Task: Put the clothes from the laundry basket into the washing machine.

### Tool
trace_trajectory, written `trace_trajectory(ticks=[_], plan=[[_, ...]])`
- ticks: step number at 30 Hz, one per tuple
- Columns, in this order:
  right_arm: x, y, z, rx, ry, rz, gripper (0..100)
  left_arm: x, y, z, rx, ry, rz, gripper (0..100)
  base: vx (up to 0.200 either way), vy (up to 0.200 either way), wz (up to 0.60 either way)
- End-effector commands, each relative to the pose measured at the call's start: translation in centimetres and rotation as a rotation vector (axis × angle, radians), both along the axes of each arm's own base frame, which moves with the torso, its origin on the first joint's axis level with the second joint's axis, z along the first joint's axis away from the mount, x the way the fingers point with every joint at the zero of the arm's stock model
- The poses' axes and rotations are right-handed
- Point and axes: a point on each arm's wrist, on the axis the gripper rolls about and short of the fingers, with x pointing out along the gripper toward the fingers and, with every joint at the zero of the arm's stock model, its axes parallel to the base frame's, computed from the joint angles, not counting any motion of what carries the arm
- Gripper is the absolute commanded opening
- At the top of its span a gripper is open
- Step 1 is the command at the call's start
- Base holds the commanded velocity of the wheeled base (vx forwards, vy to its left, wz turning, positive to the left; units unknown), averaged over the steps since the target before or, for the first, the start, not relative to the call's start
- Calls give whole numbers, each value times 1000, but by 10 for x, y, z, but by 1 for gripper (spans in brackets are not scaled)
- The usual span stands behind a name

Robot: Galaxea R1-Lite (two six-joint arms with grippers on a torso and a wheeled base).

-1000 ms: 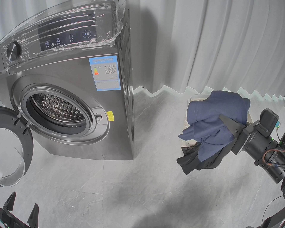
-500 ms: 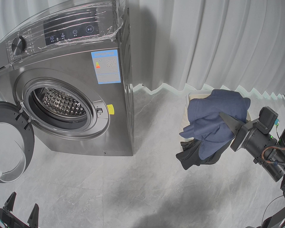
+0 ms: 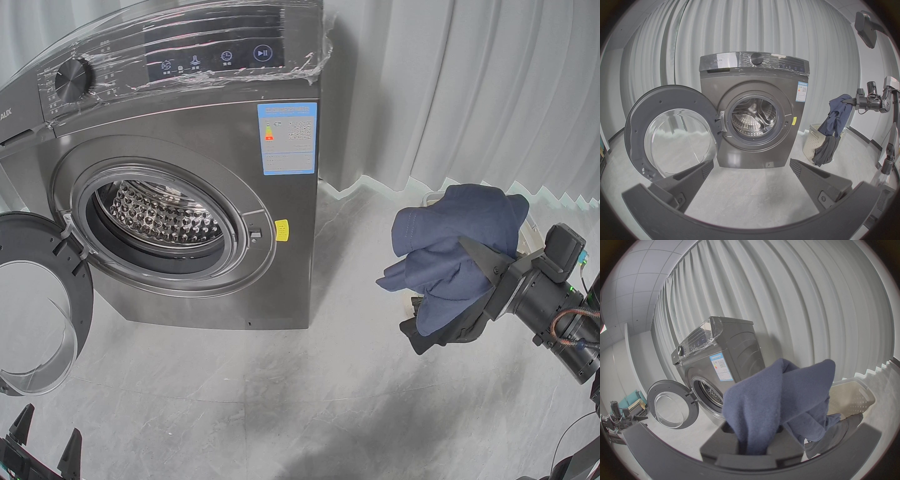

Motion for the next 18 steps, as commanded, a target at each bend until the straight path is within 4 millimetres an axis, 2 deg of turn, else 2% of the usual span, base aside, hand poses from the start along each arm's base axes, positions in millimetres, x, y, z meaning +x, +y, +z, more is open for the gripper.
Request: trace_trajectory(ticks=[1, 3, 9, 18], plan=[[0, 1, 0, -1, 1, 3, 0, 0, 0, -4, 0, -4, 0, 100, 0, 200, 0], [0, 1, -1, -1, 0, 9, 0, 0, 0, -4, 0, -4, 0, 100, 0, 200, 0], [0, 1, 0, 0, -3, 19, 0, 0, 0, -4, 0, -4, 0, 100, 0, 0, 0], [1, 1, 0, 0, -3, 14, 0, 0, 0, -4, 0, -4, 0, 100, -200, 0, 0]])
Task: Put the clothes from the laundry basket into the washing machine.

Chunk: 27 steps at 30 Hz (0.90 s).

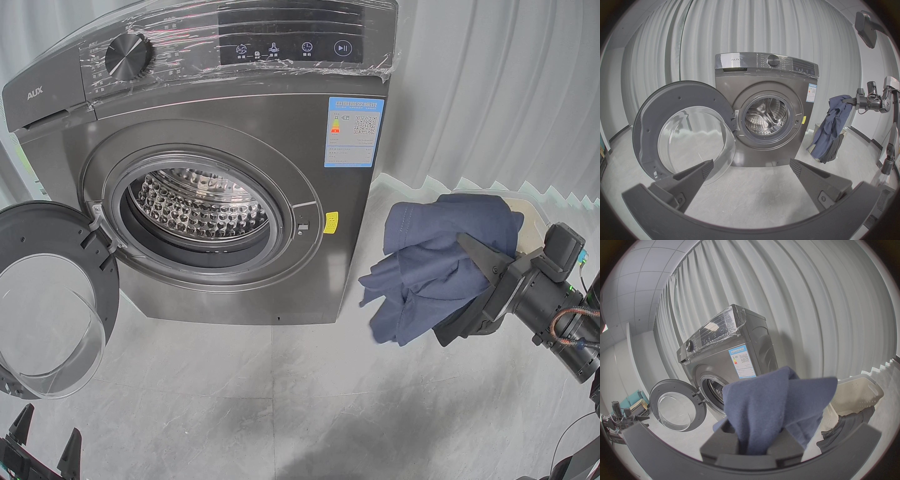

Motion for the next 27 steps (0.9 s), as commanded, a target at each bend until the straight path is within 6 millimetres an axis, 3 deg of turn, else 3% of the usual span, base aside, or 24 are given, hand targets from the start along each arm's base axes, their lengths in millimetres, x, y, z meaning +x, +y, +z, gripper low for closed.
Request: trace_trajectory(ticks=[1, 9, 27], plan=[[1, 0, -1, -4, 4, -5, 0, 0, 0, -4, 0, -3, -1, 100, 0, 0, 0], [2, 1, -3, -9, 10, -5, 0, 0, 0, -4, 0, -3, -1, 100, 0, 0, 0], [3, 1, -3, -2, 14, -4, 0, 0, 0, -4, 0, -3, -1, 100, 0, 200, 0]])
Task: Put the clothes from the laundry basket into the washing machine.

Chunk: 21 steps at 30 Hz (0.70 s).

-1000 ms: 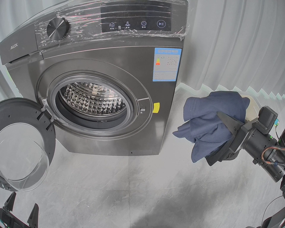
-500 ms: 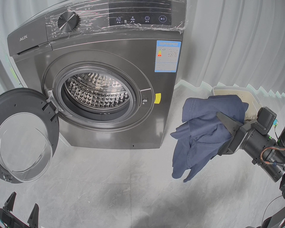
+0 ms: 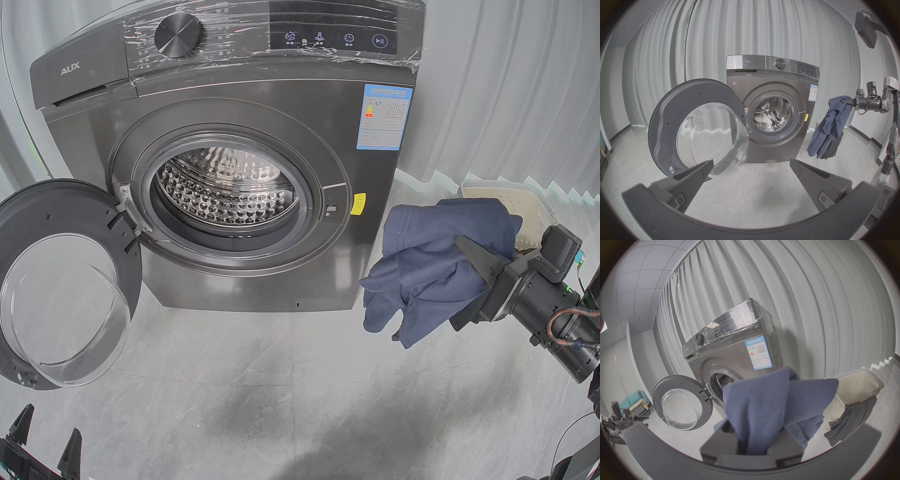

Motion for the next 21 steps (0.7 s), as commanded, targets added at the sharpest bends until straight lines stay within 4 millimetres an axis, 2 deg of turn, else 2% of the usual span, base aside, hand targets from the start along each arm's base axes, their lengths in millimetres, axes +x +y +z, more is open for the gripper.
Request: trace_trajectory(ticks=[1, 15, 18, 21], plan=[[0, 0, 0, -1, 1, -1, 0, 0, 0, -4, 0, -4, 0, 100, 0, 0, 0], [0, 0, -1, -2, 4, -1, 0, 0, 0, -4, -5, -4, 1, 100, 0, 0, 0], [0, 0, -1, -3, 5, -1, 0, 0, 0, -4, -3, -4, 1, 100, 200, 0, 0], [0, 0, -1, -3, 5, 1, 0, 0, 0, -4, -3, -4, 3, 100, 0, 0, 0]])
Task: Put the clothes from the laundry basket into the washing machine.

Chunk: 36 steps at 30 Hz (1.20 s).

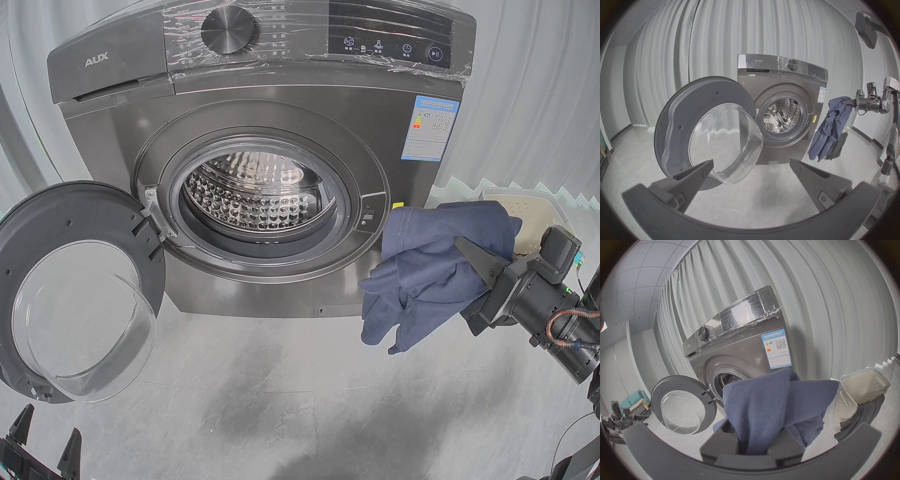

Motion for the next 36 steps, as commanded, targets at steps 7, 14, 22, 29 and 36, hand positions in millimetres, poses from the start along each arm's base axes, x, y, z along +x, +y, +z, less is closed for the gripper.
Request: trace_trajectory(ticks=[7, 14, 22, 29, 36], plan=[[0, 0, -1, -2, 2, 0, 0, 0, 0, -4, 1, -4, 0, 100, 0, 0, 0], [0, 0, -1, -2, 2, 2, 0, 0, 0, -4, 1, -4, 0, 100, 0, 143, 0], [1, 1, -3, -7, 9, 7, 0, 0, 0, -4, 1, -4, 0, 100, 0, 100, 0], [0, 1, -3, -6, 8, 8, 0, 0, 0, -4, 1, -4, 0, 100, 0, 0, 0], [0, 2, -4, -4, 14, 12, 0, 0, 0, -4, 1, -4, 0, 100, 0, 0, 0]])
